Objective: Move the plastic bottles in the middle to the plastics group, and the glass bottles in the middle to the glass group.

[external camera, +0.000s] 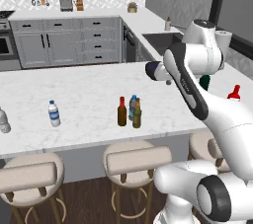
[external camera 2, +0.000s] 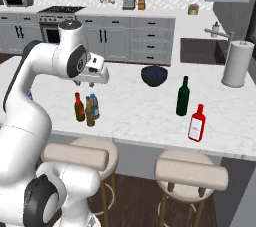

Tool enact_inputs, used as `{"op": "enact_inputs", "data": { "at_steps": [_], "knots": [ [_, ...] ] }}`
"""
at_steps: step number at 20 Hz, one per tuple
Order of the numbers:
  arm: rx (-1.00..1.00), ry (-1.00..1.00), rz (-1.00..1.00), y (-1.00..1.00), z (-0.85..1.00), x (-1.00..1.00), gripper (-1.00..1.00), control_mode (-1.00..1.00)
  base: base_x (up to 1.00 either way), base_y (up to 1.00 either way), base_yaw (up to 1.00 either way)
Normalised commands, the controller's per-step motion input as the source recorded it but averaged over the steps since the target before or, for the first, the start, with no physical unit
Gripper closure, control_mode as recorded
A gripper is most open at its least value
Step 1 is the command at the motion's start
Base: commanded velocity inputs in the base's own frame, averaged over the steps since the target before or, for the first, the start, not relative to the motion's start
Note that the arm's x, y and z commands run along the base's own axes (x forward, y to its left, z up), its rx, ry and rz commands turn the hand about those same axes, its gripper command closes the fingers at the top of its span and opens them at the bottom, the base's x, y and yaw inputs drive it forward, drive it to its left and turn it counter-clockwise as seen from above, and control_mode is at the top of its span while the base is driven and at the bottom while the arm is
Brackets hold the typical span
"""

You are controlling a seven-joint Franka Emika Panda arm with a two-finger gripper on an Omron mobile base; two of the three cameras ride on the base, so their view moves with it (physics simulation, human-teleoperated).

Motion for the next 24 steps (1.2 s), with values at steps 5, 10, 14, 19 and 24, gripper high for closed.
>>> {"op": "enact_inputs", "data": {
  "at_steps": [5,10,14,19,24],
  "knots": [
    [0.0,0.0,0.0,0.01,-0.06,-0.07,-1.0,-1.0,0.0,0.0,0.0],
    [0.0,-0.02,0.0,0.28,-0.28,-0.2,-1.0,-1.0,0.0,0.0,0.0],
    [0.0,-0.02,0.0,0.44,-0.34,0.07,-1.0,-1.0,0.0,0.0,0.0],
    [0.0,0.0,0.0,0.39,-0.29,0.31,-1.0,-1.0,0.0,0.0,0.0],
    [0.0,0.0,0.0,0.17,-0.13,0.46,-1.0,-1.0,0.0,0.0,0.0]
  ]
}}
